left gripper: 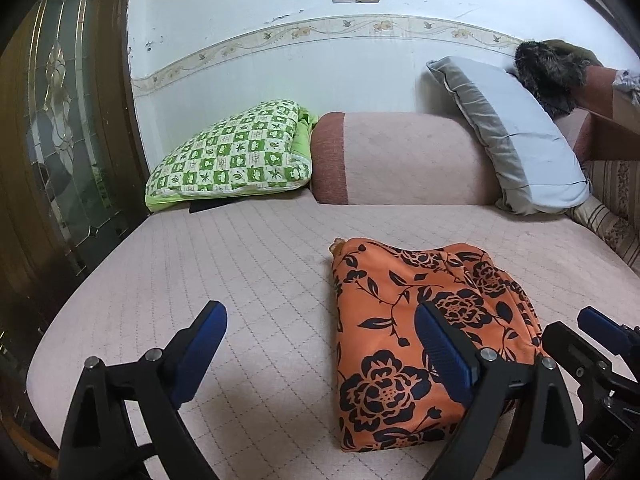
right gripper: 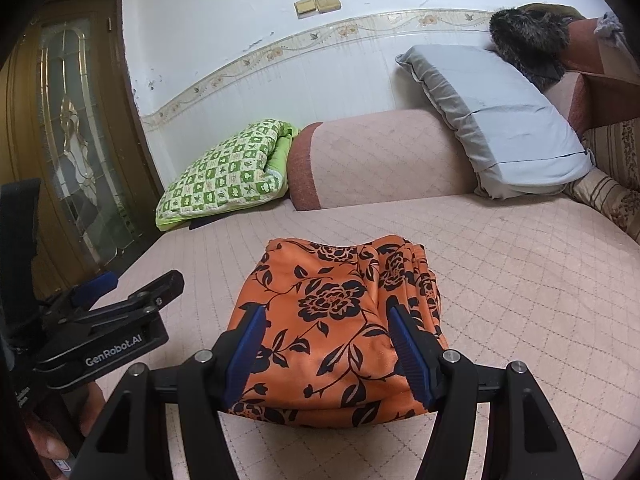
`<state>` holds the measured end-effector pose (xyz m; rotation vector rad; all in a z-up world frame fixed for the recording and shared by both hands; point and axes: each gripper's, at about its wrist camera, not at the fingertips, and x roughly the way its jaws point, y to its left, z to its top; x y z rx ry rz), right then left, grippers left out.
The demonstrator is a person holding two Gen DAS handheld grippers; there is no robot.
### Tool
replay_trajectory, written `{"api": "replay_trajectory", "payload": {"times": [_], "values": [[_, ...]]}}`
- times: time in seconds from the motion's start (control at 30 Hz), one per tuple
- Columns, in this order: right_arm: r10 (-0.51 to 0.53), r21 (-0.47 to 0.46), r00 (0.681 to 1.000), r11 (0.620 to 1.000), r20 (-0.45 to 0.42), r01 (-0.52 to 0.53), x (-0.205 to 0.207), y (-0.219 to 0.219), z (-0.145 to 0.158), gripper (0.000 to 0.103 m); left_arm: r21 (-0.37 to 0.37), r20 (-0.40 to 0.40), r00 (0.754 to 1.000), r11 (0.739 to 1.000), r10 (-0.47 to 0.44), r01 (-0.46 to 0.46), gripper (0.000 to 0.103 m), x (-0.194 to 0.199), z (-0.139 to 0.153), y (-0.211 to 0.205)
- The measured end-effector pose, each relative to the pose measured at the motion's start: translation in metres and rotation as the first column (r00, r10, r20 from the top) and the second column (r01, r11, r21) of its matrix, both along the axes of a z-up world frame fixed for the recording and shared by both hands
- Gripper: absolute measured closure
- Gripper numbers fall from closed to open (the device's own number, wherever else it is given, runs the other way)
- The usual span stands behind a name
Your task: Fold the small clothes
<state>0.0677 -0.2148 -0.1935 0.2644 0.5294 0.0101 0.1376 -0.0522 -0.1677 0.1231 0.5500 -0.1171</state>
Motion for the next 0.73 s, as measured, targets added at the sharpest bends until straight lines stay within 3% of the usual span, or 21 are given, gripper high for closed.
{"api": "replay_trajectory", "payload": {"times": [0.63, 0.73], "values": [[0.006, 0.000, 1.000, 1.000, -0.018, -0.006, 0.016, -0.002, -0.004, 0.036, -0.045, -0.011, 1.000, 0.999, -0.016, 0.016, 0.008, 0.008, 0.002, 0.002], [0.007, 0.006, 1.000, 1.000, -0.023, -0.007, 0.020, -0.004, -0.005, 0.036, -0.021, 0.011, 1.000, 1.000, -0.005, 0.005, 0.008, 0.007, 0.001, -0.003]]}}
